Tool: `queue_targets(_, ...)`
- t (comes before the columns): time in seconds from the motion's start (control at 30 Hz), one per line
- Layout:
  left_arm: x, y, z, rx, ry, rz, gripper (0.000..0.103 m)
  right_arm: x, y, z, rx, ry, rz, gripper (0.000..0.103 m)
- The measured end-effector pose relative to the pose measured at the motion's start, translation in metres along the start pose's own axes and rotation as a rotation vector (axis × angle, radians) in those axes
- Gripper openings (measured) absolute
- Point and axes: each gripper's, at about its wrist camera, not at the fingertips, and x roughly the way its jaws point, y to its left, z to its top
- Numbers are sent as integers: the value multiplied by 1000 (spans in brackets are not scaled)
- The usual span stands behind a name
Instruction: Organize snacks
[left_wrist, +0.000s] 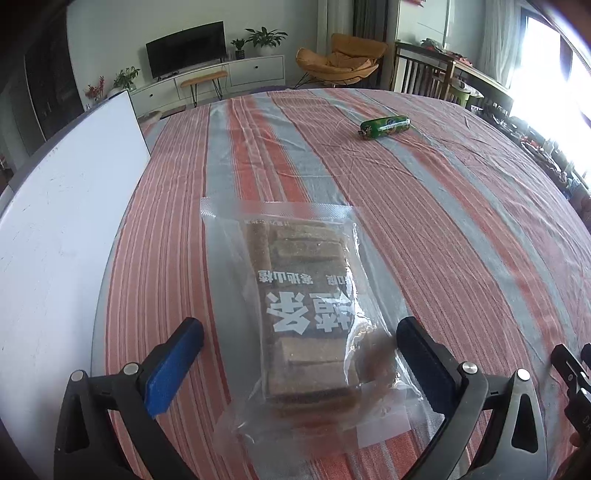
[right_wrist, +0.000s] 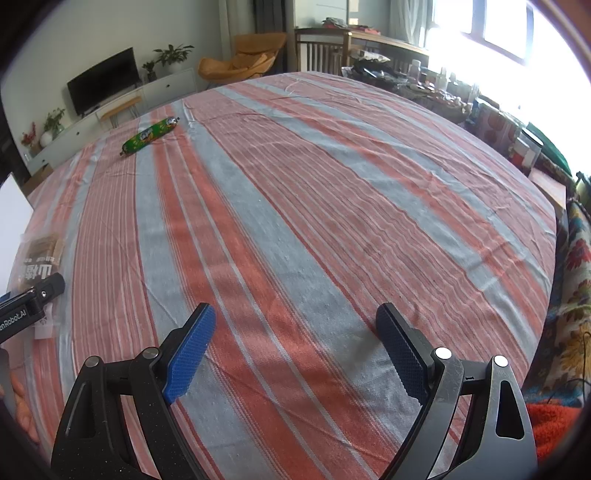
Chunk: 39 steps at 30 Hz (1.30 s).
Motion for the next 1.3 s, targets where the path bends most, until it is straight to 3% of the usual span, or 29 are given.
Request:
queue_targets(0.5, 0, -1, 0, -4, -6, 4, 103, 0, 0, 1, 1, -1, 8, 91)
queue_targets(0.57, 0, -1, 0, -4, -6, 4, 103, -5, -7, 2, 37, -8, 80, 91)
queue_targets(0.63, 0, -1, 0, -4, -6, 4, 103, -10, -19, 8, 117, -28, 222, 90)
queue_targets(0.67, 0, -1, 0, -4, -6, 4, 103, -11, -22, 13, 141, -37, 252, 89)
queue_targets(0.77, 0, -1, 0, -4, -6, 5, 103, -6, -13, 43, 104, -51, 305, 90)
queue_targets(0.9, 0, 0, 0, -3, -6, 4, 103, 33, 16, 112, 107, 49, 454, 88)
queue_targets(1.07, 1, 0, 0, -4, -6, 4, 103, 90, 78, 194, 179, 151, 548, 87)
queue_targets(1.13, 1, 0, 1, -4, -6, 3, 103, 115, 105, 213, 215, 200, 584, 82)
queue_targets(1.2, 1, 0, 0, -5, -7, 2, 103, 143, 133, 225, 236, 268, 585, 62)
queue_targets(1.27, 1, 0, 0, -5, -7, 3, 103, 167, 157, 231, 236, 315, 544, 53)
queue_targets(1.3, 1, 0, 0, -6, -7, 2, 103, 176, 166, 232, 232, 320, 512, 54)
